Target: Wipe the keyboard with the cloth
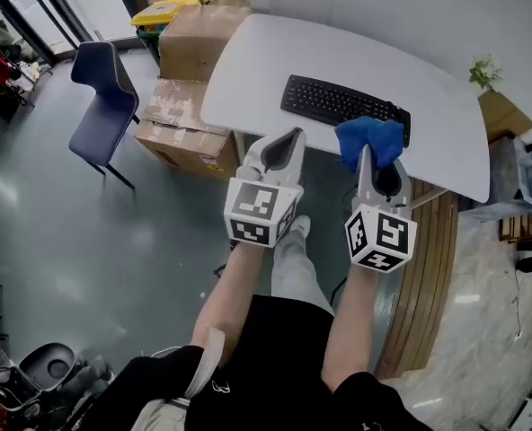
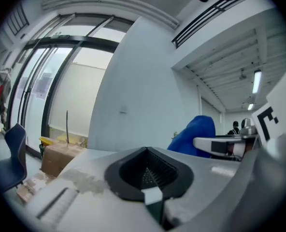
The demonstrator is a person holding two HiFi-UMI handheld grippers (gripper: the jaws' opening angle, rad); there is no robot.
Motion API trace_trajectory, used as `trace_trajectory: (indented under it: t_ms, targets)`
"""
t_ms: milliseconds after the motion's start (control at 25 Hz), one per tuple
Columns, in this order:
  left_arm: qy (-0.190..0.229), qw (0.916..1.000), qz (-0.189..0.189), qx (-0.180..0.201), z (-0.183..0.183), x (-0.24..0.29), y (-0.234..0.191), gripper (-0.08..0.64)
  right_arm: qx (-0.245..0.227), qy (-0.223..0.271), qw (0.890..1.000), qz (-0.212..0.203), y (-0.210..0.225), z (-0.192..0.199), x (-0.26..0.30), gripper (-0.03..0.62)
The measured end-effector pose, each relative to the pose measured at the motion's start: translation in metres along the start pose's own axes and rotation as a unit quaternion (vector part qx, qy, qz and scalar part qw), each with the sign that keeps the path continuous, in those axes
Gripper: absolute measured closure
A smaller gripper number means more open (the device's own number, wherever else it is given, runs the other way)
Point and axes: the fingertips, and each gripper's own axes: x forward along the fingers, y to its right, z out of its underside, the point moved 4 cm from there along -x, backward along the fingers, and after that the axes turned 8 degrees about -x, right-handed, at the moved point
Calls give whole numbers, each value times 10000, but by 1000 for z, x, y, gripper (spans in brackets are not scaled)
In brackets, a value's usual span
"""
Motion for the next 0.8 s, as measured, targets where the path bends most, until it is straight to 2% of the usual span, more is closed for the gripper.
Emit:
trace_trajectory:
  t_ms: [120, 240, 400, 640, 800]
  targets:
    - [-69, 9998, -111, -135, -6, 82, -21, 563, 213, -204, 9996, -16, 56, 8, 77, 500]
    - [-80, 9993, -305, -183, -17, 145, -43, 564, 313, -326, 9981, -422, 78, 8, 148, 500]
    - [-391, 9978, -508, -191, -14, 198, -75, 563, 345, -515, 9929, -1016, 68, 19, 223, 500]
    - [-841, 9912, -1012, -174, 1, 212, -140, 564, 635, -813, 9802, -1689, 22, 48, 286, 500]
    - [-1234, 9861, -1075, -286, 19, 231, -171, 563, 735, -1269, 9668, -2091, -8, 73, 320, 500]
